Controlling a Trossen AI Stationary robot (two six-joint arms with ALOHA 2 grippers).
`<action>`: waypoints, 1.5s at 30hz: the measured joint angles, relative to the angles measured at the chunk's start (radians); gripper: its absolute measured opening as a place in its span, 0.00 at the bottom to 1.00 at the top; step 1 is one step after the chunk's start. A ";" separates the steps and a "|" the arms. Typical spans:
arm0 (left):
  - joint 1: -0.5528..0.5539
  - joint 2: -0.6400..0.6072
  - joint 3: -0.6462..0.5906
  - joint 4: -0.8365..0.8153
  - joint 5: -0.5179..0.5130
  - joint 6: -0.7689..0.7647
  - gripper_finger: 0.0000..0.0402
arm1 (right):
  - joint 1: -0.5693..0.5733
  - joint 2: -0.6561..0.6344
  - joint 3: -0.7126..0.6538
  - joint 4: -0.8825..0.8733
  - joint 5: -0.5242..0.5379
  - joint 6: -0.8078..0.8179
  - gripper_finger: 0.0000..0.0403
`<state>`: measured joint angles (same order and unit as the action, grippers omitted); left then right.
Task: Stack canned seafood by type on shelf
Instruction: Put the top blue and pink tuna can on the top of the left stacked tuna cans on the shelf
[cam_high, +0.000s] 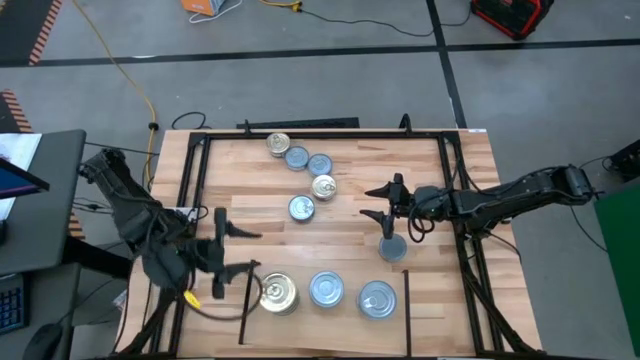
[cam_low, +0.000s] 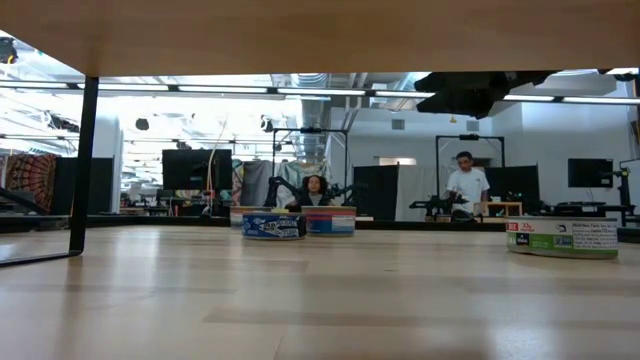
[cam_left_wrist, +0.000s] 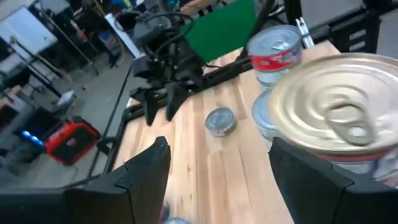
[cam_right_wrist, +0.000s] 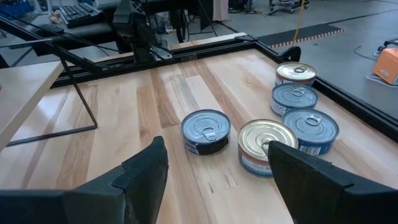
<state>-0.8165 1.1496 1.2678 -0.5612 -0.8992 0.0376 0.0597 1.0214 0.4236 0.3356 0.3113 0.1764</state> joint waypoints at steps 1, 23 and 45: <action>0.016 -0.011 0.000 -0.013 0.012 -0.008 0.66 | 0.002 0.001 0.000 -0.002 0.000 0.001 0.75; 0.475 -0.304 -0.438 0.139 0.247 -0.010 0.66 | 0.029 0.014 -0.001 0.003 0.007 0.000 0.75; 1.033 -0.291 -0.703 0.558 0.722 0.161 0.66 | 0.008 0.014 -0.001 0.148 0.005 -0.088 0.75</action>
<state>0.2170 0.8583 0.5652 -0.0030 -0.1769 0.1982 0.0677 1.0351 0.4229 0.4832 0.3168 0.0887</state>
